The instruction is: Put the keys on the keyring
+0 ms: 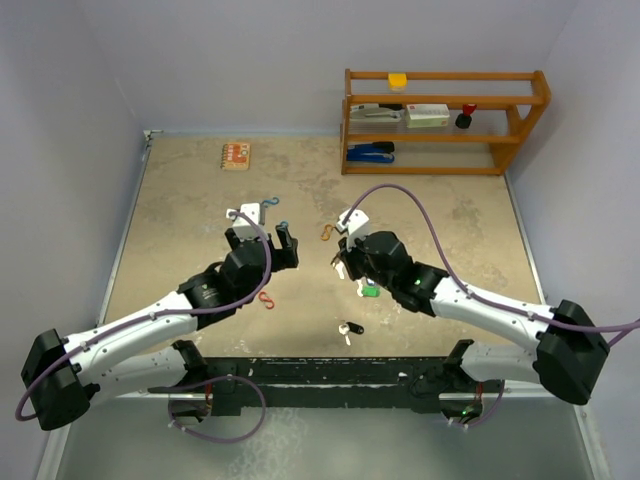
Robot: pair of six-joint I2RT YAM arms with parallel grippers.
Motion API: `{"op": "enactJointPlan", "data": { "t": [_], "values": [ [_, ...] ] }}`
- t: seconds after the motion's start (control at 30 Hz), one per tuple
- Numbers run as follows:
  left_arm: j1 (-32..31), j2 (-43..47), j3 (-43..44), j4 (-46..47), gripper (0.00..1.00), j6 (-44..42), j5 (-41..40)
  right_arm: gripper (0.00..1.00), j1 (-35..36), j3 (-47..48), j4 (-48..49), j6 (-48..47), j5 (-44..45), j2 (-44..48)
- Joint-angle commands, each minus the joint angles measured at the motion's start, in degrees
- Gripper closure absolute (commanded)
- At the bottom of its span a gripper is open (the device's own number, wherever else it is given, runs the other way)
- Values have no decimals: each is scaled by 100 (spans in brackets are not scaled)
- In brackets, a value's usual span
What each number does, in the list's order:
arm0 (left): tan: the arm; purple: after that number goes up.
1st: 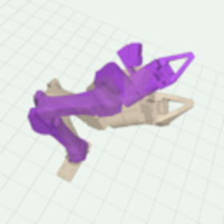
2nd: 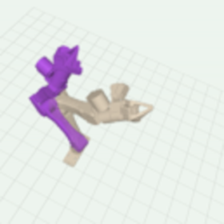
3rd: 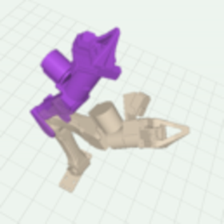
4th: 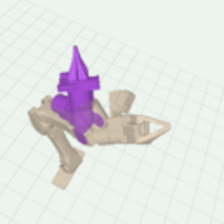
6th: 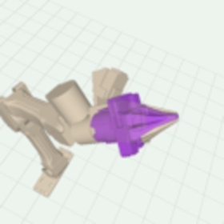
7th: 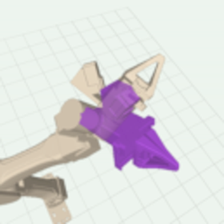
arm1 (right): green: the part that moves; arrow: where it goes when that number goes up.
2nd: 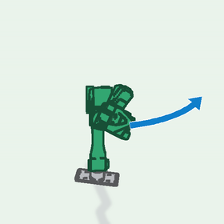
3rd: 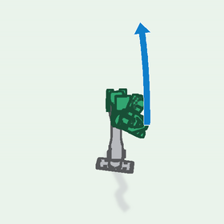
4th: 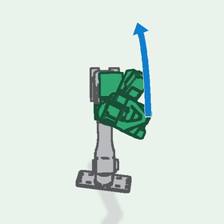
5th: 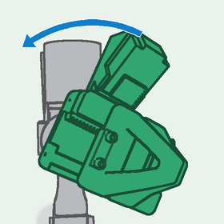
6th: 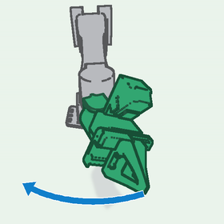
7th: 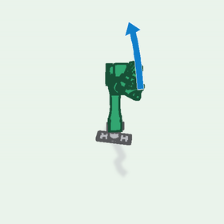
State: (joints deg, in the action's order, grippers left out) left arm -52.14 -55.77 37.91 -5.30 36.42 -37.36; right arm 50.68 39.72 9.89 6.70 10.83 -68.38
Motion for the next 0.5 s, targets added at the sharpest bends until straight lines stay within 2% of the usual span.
{"op": "enactJointPlan", "data": {
  "t": [0.0,0.23,0.47],
  "values": [
    [12,29,-48,168,19,40,-116,100,-5,56,408,-290,-485,199],
    [15,122,-154,200,19,79,-173,100,2,-339,921,-571,-1869,642],
    [11,188,-214,212,19,119,-197,100,-4,-294,793,-747,-2313,648]
  ]
}}
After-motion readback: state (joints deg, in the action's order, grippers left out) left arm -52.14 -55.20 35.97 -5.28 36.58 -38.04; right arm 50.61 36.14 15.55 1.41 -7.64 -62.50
